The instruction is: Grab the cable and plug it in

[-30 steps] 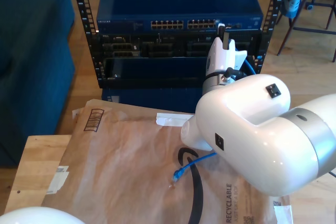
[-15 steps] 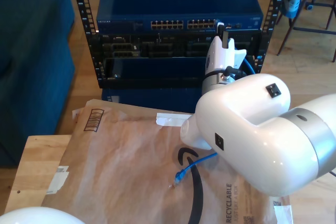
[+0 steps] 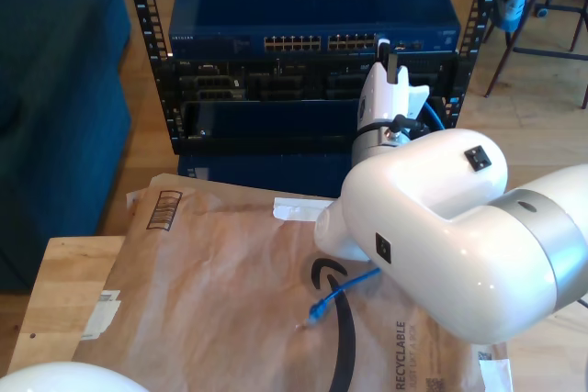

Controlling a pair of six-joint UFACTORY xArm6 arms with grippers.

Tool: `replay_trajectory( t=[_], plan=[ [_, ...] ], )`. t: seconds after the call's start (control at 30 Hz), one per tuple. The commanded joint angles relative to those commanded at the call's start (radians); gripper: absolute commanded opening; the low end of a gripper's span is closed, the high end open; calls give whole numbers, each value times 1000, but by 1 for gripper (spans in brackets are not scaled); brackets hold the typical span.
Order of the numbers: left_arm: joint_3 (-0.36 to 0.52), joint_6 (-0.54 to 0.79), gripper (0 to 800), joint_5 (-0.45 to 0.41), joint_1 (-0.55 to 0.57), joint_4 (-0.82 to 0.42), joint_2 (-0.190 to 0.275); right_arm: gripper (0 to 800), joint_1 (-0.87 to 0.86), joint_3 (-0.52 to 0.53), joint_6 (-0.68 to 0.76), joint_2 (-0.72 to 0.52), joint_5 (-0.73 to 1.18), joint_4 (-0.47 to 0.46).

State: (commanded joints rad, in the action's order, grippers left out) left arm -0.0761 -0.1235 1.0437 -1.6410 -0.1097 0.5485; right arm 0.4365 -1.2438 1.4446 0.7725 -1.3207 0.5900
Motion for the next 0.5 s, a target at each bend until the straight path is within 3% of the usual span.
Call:
replay_trajectory(
  t=[0.5],
  plan=[
    [0, 0, 800, 0, 0, 0, 0, 3, 0, -64, 2, 31, 35, 0]
  ],
)
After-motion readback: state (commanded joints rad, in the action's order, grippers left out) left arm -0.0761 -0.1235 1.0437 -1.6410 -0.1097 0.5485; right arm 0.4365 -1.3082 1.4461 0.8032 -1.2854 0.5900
